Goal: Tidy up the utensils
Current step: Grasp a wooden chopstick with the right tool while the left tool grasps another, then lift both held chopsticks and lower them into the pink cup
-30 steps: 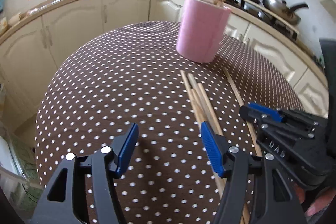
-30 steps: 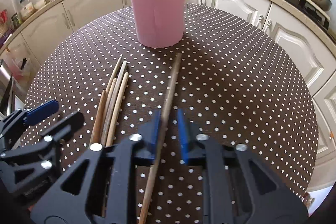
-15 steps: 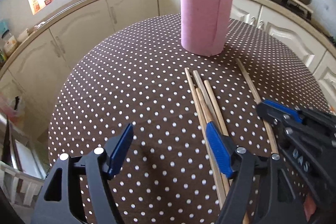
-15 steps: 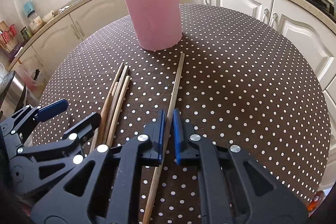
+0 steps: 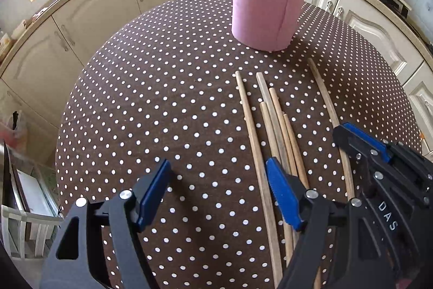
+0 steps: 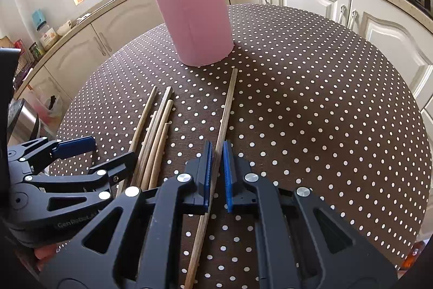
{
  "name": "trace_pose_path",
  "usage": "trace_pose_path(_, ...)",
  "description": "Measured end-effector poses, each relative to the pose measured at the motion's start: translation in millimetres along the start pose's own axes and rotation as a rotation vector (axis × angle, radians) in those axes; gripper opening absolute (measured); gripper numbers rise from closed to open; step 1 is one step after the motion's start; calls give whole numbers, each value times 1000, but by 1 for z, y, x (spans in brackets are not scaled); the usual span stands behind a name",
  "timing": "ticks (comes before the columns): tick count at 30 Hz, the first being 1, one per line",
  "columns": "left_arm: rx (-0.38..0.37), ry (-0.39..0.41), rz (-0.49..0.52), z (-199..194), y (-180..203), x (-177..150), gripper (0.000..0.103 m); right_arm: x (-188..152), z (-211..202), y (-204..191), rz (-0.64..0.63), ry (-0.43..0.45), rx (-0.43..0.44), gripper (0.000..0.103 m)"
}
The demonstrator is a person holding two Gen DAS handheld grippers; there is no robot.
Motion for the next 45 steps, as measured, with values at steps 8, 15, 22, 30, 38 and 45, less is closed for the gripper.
trace_pose_path(8,-133,100,17,-22,-21,-30,6,0,-4,9,50,4,53,6)
trace_pose_path(15,-210,166,-81,-35,-47,-32,6,4,-17,1,41,66,99,6)
trace_pose_path(22,-198,393,-137,-83,-62,-26,6,15,-56,-6,35,232,93,6)
trace_pose_path(30,-174,610,-125,-142,-63,-13,6,37,-90,-11,10,380,62,6)
trace_pose_path(38,-195,846,-128,-185,-56,30,6,83,-130,-14,-53,598,51,6)
trace_pose_path(45,-273,961,-221,-189,-45,87,6,124,-147,-17,-96,809,76,6)
Point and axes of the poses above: each gripper's, at about its wrist camera, not at the fingertips, and z roughly the way its jaws point, y to its right, x to its top, the point moved 3 cm from there along z, roughly the way its jaws point, and after that the axes turned 6 degrees about x, right-handed, at the moved point
